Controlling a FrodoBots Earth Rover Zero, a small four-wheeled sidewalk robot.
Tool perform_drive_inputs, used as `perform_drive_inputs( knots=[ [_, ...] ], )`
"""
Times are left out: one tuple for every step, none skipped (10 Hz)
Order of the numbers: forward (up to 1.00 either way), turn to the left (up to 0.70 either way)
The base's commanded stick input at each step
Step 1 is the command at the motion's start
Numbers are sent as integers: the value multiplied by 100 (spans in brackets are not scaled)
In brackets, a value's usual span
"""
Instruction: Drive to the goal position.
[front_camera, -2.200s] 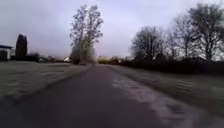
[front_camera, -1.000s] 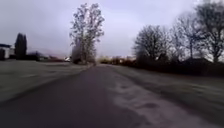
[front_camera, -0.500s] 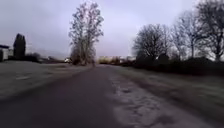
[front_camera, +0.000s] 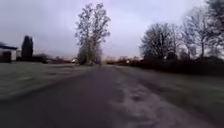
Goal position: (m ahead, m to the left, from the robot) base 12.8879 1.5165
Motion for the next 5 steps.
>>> perform_drive_inputs(
  knots=[
    [100,0],
    [100,0],
    [100,0],
    [100,0],
    [100,0]
  ],
)
